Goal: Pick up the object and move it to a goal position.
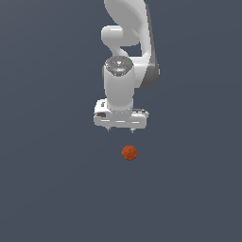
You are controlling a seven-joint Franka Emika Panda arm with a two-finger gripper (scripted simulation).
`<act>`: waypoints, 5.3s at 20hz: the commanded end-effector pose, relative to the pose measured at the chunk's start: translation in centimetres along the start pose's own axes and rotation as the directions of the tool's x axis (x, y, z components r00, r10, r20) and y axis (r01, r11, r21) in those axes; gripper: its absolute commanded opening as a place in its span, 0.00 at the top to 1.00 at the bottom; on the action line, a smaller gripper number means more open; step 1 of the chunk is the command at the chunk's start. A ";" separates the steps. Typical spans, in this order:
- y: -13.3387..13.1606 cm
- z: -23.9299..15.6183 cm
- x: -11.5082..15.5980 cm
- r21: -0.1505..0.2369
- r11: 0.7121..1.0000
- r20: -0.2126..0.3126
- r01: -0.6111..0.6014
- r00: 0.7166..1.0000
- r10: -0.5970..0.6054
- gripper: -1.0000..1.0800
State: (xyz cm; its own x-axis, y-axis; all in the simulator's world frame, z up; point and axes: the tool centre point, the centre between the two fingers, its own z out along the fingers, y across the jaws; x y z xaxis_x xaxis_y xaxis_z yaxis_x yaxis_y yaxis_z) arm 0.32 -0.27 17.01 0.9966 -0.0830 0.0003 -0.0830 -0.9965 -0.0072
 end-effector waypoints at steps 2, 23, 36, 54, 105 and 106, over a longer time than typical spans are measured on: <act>0.0 0.0 0.0 0.000 1.000 0.000 -0.002 1.000 0.002 0.04; -1.2 1.9 1.3 0.004 0.946 0.005 -0.324 0.946 0.324 0.04; -2.5 4.0 2.4 0.001 0.785 0.007 -0.620 0.785 0.620 0.04; -4.3 6.7 3.8 -0.003 0.450 -0.002 -0.893 0.450 0.893 0.04; -3.4 10.3 3.9 -0.002 0.349 -0.006 -0.937 0.349 0.937 1.00; -3.1 9.8 3.8 -0.002 0.349 -0.006 -0.937 0.349 0.937 1.00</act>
State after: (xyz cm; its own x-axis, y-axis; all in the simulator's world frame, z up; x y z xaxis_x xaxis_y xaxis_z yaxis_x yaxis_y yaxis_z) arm 4.38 3.02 6.44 0.2705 -0.9627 -0.0012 -0.9627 -0.2705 0.0030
